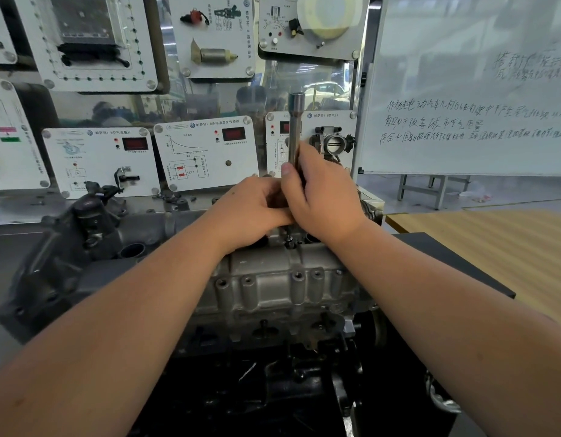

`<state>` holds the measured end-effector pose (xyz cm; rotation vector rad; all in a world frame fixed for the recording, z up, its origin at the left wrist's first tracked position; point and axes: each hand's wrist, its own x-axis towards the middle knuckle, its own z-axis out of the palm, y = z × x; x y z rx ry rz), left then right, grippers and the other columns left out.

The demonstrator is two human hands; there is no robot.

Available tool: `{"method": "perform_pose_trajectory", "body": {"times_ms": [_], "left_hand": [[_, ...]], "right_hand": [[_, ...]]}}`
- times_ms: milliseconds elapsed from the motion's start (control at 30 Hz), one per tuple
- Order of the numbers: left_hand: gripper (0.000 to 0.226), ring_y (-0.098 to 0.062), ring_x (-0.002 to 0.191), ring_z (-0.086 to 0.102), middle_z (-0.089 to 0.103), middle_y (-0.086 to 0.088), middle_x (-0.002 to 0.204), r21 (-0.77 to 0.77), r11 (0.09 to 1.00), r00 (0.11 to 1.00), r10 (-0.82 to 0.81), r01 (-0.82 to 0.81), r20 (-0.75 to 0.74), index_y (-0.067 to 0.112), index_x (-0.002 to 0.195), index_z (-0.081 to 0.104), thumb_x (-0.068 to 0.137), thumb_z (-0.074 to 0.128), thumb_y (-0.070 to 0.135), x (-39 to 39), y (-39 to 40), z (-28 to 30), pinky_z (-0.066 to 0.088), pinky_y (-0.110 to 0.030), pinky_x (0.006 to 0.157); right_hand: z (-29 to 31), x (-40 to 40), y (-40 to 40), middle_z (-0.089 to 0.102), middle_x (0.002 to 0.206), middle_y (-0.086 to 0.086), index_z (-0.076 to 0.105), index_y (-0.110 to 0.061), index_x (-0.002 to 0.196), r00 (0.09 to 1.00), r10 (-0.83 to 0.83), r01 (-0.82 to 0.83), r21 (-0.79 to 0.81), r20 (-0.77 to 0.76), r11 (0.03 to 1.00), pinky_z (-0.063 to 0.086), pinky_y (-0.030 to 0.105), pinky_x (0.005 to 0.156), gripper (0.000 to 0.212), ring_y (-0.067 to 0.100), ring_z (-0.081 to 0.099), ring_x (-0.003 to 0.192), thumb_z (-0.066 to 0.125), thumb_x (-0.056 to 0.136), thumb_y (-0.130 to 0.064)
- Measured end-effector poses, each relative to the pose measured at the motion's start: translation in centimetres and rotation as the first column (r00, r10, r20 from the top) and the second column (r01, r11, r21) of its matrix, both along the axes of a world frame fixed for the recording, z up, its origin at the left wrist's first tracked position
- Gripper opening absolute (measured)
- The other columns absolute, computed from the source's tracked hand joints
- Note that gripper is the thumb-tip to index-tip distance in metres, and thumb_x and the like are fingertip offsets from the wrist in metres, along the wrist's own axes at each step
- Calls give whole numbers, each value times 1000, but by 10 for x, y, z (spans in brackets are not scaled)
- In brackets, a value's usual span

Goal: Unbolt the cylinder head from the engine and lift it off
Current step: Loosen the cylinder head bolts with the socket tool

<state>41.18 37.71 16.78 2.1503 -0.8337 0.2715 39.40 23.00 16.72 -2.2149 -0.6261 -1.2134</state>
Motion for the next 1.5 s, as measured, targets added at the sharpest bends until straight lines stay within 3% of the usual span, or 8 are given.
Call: {"method": "perform_pose_trajectory", "body": {"times_ms": [133,300,567,800,867,1000,1267,1500], "left_hand": [[18,-2,65,69,73,18,73,18,999,999,33,-34,12,55,80,67,74,74,39,2,1,0,59,-37,66],[14,-3,69,69,74,17,77,2,1000,1000,31,-31,0,35,84,71,70,72,39,3,0,-2,57,-36,69],[29,2,61,67,70,22,68,38,999,999,18,-19,35,62,76,64,80,76,36,0,1,1,47,-24,60],[13,0,65,68,73,17,74,-6,1000,1000,-4,4,-3,42,78,71,79,73,29,1,1,-1,49,-19,64],[32,3,63,67,72,21,70,10,1000,1000,-13,13,22,55,76,68,84,74,24,0,2,0,45,-10,57],[30,0,64,69,72,20,70,26,1000,999,16,-16,31,58,77,66,82,75,30,0,0,1,50,-24,62],[12,-10,66,70,75,12,78,-25,1000,1000,-5,5,-7,37,83,72,83,74,25,3,0,-3,55,-21,62],[29,-1,61,68,72,20,70,14,1000,1000,-2,2,11,61,77,64,81,75,34,0,0,1,48,-13,52]], "right_hand": [[2,-3,1,64,75,4,48,-5,138,1000,-28,28,5,3,1000,49,37,60,50,28,63,65,60,100,-37],[0,1,1,52,68,3,54,0,111,1000,-15,15,-2,-18,1000,49,50,59,26,35,57,63,51,104,-25],[2,-2,0,65,79,8,47,-4,138,999,-36,36,17,-6,999,52,43,63,53,33,65,70,60,99,-37],[-1,3,0,45,63,-8,47,-12,96,1000,-19,19,-8,-15,1000,39,38,55,17,28,53,61,46,103,-28],[0,2,0,52,67,-2,55,-5,105,1000,-13,12,-13,-10,1000,44,40,57,31,31,57,64,42,101,-33],[1,-2,1,58,71,1,48,-5,138,1000,-18,18,-12,11,1000,44,35,59,52,28,61,65,54,100,-40],[0,1,-1,56,72,5,53,-1,107,1000,-16,16,-14,-26,1000,48,51,61,23,35,58,66,47,105,-22],[3,-3,0,70,86,10,42,-7,142,997,-48,48,1,-57,999,54,45,66,56,33,67,74,57,100,-39]]}}
